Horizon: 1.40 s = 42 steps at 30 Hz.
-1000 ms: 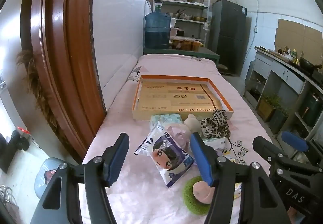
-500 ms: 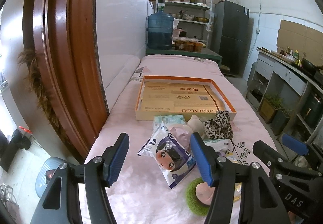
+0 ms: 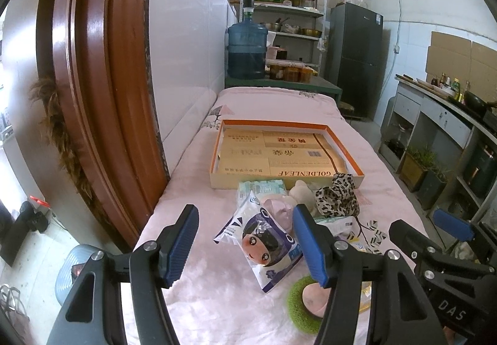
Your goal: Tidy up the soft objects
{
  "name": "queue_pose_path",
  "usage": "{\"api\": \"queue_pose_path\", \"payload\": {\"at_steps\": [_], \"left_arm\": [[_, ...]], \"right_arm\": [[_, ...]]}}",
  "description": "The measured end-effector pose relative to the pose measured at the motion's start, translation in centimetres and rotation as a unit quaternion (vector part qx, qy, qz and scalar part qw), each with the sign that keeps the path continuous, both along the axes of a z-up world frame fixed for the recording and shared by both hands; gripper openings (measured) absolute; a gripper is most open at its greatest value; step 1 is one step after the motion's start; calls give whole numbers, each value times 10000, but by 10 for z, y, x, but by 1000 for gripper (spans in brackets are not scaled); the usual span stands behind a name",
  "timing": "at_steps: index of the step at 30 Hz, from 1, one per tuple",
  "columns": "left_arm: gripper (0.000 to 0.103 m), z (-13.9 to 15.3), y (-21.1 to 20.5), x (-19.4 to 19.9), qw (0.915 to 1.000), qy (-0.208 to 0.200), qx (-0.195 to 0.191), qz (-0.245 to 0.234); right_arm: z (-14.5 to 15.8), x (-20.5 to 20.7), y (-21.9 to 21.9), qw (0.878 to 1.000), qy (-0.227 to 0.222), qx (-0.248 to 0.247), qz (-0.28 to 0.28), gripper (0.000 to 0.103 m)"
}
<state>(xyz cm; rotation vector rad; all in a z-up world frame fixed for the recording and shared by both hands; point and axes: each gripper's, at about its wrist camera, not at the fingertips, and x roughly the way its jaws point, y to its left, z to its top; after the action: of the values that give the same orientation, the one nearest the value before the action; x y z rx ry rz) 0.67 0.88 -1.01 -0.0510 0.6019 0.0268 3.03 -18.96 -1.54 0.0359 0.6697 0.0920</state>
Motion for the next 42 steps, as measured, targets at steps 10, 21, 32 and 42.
{"api": "queue_pose_path", "payload": {"at_steps": [10,21,32,42], "left_arm": [[63,0,1,0,10000,-1,-5,-1],[63,2,2,0,10000,22,-18,-2],[63,0,5,-1,10000,55,-21,-2],[63,-9,7,2,9999,118,-49,18]], "right_arm": [[-1,0,1,10000,19,22,21,81],[-4,-1,2,9999,64,46,65,81],[-6,-1,-1,9999,103,90,84,81],[-12,1,-2,9996,180,180,109,81]]}}
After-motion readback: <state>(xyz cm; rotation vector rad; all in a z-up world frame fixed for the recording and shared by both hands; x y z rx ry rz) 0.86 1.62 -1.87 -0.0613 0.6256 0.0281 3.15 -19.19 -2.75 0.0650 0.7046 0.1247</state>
